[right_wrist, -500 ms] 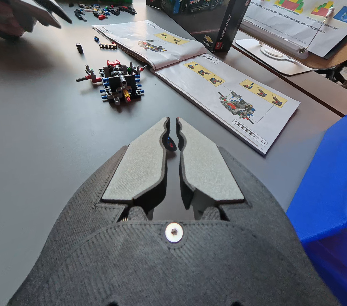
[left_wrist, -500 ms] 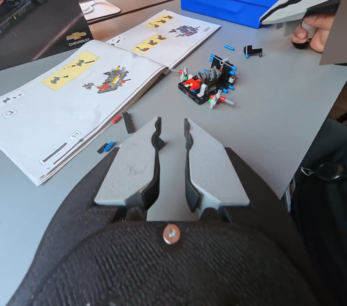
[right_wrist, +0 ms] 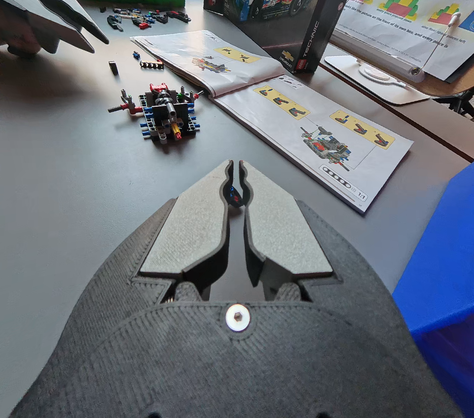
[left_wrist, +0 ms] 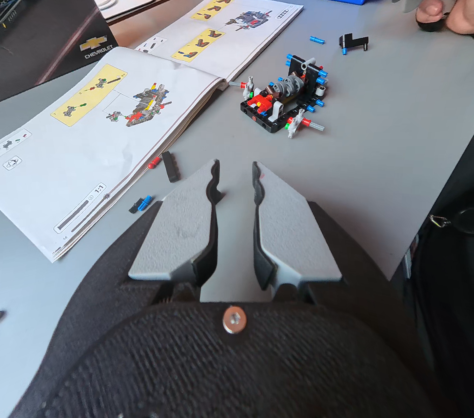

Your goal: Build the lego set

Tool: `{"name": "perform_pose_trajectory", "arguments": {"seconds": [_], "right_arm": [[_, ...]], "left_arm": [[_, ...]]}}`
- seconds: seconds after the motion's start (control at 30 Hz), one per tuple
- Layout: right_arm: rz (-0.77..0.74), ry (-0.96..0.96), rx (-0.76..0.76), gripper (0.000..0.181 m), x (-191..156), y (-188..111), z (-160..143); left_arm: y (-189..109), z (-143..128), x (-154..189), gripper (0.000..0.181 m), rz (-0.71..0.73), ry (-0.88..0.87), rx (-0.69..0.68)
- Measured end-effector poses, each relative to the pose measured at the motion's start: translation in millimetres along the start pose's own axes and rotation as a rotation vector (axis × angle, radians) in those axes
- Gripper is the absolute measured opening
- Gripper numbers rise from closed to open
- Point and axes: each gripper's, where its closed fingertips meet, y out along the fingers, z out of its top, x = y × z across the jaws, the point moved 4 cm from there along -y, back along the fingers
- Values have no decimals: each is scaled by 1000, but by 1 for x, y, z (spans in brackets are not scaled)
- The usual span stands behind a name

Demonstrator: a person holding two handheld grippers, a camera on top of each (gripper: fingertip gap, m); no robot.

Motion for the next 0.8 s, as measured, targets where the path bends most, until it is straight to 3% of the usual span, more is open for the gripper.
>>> {"name": "perform_pose_trajectory", "arguments": {"seconds": [0.4, 0.57, 0.8], "right_arm": [[31, 51, 36, 1, -1, -5, 3], [29, 28, 26, 0, -3, -4, 2], [43, 20, 25, 0, -6, -4, 3]], "left_arm": [[3, -4, -1, 23, 22, 14, -38], [0, -27, -20, 28, 151, 159, -198], [1, -36, -19, 27, 134, 227, -257]]}}
